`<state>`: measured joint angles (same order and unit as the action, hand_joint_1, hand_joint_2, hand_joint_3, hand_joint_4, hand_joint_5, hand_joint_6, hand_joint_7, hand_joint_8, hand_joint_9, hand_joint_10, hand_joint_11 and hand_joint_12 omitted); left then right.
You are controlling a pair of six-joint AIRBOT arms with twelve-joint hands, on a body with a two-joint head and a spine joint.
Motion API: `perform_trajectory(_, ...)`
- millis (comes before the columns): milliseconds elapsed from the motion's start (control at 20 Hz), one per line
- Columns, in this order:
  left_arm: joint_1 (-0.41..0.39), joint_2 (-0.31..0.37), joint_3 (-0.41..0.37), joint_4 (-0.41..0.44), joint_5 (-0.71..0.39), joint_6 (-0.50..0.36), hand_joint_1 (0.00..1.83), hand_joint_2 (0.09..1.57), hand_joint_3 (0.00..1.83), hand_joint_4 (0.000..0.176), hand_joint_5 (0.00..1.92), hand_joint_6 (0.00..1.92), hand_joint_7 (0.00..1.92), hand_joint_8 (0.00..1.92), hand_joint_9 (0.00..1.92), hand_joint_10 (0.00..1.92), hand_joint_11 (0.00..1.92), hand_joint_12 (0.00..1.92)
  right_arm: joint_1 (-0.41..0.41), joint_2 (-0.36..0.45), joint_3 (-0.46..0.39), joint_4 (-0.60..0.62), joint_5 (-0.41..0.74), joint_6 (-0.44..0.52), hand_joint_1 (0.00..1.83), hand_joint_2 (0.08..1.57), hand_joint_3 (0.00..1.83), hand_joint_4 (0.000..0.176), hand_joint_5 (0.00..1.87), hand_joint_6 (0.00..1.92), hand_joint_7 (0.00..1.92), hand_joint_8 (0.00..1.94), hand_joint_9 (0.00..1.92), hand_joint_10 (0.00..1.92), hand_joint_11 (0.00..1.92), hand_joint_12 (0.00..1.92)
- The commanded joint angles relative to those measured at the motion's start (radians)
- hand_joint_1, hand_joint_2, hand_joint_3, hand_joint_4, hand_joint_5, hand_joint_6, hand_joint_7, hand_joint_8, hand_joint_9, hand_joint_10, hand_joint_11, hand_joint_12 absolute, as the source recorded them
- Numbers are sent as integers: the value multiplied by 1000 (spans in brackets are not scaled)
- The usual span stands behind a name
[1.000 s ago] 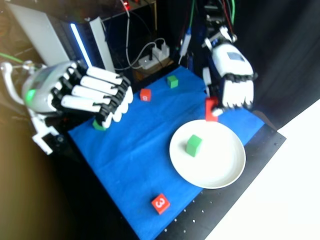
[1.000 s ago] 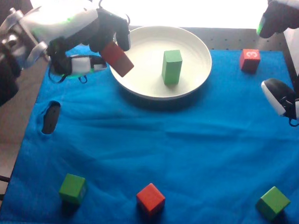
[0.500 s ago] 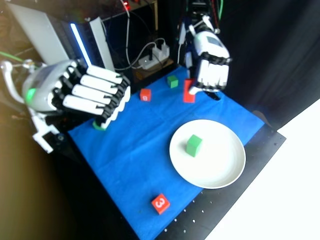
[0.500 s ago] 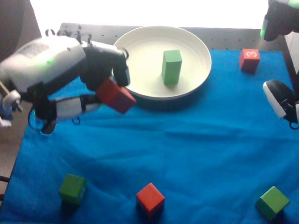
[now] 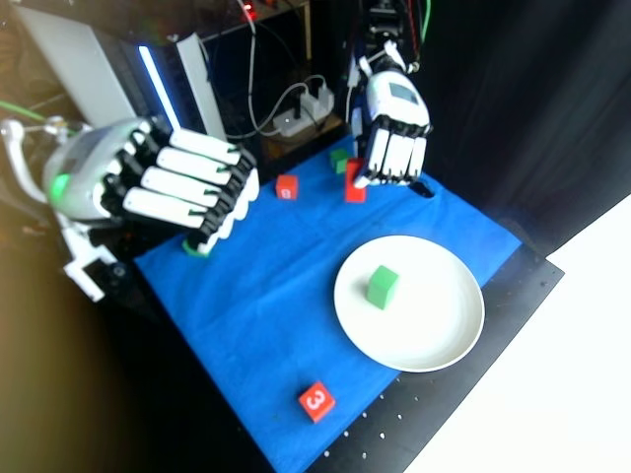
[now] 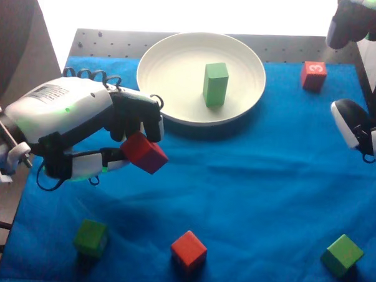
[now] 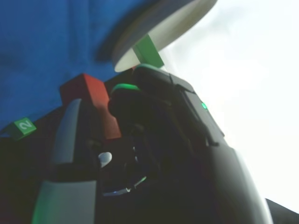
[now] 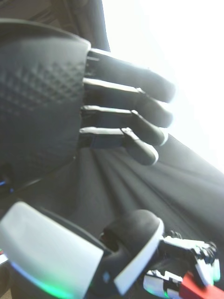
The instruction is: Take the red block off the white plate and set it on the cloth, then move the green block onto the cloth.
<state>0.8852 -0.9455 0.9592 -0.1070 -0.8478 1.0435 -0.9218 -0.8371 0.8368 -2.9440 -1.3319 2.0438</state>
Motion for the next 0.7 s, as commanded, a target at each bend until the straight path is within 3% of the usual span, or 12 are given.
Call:
perform_trajectory(0,-4,-3,-3,3,-115,-5,1175,1249,0,0,728,1326,722,1422,630,1324,474,1603,9,6,-1,-14,-120,1,1059,383,1121,0,495,1496,496,1546,531,1668,491,1921)
perform_trajectory(50,-2,-4,-3,3,-112,-5,1135,1259,1,20,725,1351,701,1442,532,1241,340,1627,9,6,-1,-14,-120,1,1077,387,1106,0,499,1484,491,1544,518,1669,476,1921)
perform_trajectory(100,-1,-5,-3,3,-108,-5,1053,1243,0,0,738,1344,595,1005,449,1145,232,1607,9,6,-1,-14,-120,1,1074,393,1100,0,497,1475,489,1544,521,1676,495,1921)
perform_trajectory(150,0,-7,-3,2,-105,-5,1005,1242,0,0,732,1358,571,756,394,1029,150,1585,9,6,-1,-14,-120,1,1069,395,1096,0,495,1468,478,1538,513,1672,495,1921)
perform_trajectory(200,1,-10,-1,1,-103,-5,955,1148,0,0,569,893,586,488,393,787,90,1480,9,6,-1,-14,-120,1,1082,388,1092,0,499,1467,476,1535,510,1668,492,1921)
perform_trajectory(250,2,-12,0,0,-102,-5,928,1113,0,0,579,631,619,319,419,657,81,1431,9,6,-1,-14,-120,1,1062,391,1101,0,506,1468,485,1530,520,1659,519,1921)
perform_trajectory(300,5,-13,0,-2,-102,-5,897,1083,0,0,591,501,621,206,418,593,65,1428,9,6,-1,-14,-120,1,1084,387,1085,0,510,1459,506,1529,530,1652,513,1921)
perform_trajectory(450,11,-13,2,-14,-108,-5,848,1081,0,0,628,309,631,29,455,366,27,1404,8,6,-1,-14,-120,1,1088,410,1033,0,501,1433,489,1478,493,1614,449,1921)
perform_trajectory(550,15,-11,1,-18,-115,-5,838,1076,0,0,616,276,612,9,455,345,2,1426,7,6,-1,-12,-120,1,1063,424,1037,0,489,1429,473,1476,488,1615,441,1921)
perform_trajectory(650,19,-6,-3,-25,-136,-5,837,1063,0,19,616,213,607,2,446,387,5,1472,6,6,-1,-11,-120,1,1073,412,1051,0,480,1452,469,1511,483,1655,449,1921)
